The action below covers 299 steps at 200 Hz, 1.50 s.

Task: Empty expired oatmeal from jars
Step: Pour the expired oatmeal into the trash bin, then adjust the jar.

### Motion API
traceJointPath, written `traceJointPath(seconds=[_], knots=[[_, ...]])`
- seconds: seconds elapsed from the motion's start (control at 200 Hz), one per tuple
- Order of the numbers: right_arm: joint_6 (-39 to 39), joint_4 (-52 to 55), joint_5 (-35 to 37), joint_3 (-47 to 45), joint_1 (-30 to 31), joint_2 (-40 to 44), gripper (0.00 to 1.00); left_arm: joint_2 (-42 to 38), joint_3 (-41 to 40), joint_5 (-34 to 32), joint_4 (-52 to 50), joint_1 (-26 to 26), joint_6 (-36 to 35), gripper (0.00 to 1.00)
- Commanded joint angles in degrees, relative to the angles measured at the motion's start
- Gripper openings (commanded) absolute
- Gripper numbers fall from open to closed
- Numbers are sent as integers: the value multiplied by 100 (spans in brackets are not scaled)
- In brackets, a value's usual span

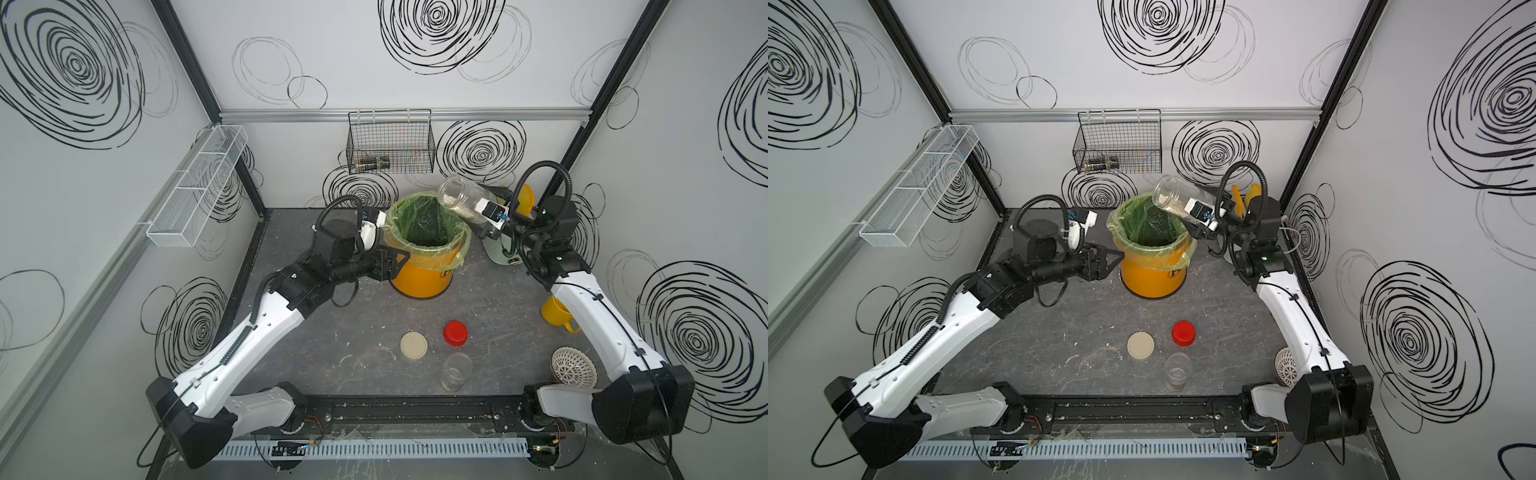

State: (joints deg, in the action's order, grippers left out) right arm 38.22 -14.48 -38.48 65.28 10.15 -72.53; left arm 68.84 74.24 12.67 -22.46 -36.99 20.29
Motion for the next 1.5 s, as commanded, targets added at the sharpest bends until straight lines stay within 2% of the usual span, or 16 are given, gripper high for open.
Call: traceJointPath(seconds=[0.0, 0.1, 0.145, 0.315, 0.49, 0.58, 0.956, 1.231, 1.351, 1.491], knots=[[-1709, -1303, -189, -159, 119, 314, 25, -70, 139, -556, 862, -337, -793, 84], [-2087, -1354, -163, -418, 260, 481, 25, -116, 44, -366, 1402, -523, -1123, 100], [-2202, -1438, -130, -597, 301, 581, 25, -87, 34, -198, 1602, -524, -1195, 96], [-2448, -1699, -94, -1094, 423, 808, 26, 319, 286, 296, 1940, -478, -1335, 96], [-2468, -1743, -29, -1346, 624, 886, 26, 578, 220, 1413, 2829, -221, -958, 96], [-2468, -1760, -19, -1408, 694, 886, 26, 666, 135, 1677, 3220, -222, -842, 96], [-2459, -1865, -63, -1457, 981, 890, 26, 1455, 761, 1836, 3191, -229, -620, 96], [-2371, -1860, -10, -1409, 1204, 789, 26, 1770, 951, 1625, 3537, -335, -363, 96], [-2371, -1870, -2, -1408, 1226, 743, 26, 1843, 1031, 1582, 3601, -352, -236, 100], [-2371, -1903, -1, -1424, 1236, 710, 26, 1888, 1061, 1579, 3641, -352, -77, 89]])
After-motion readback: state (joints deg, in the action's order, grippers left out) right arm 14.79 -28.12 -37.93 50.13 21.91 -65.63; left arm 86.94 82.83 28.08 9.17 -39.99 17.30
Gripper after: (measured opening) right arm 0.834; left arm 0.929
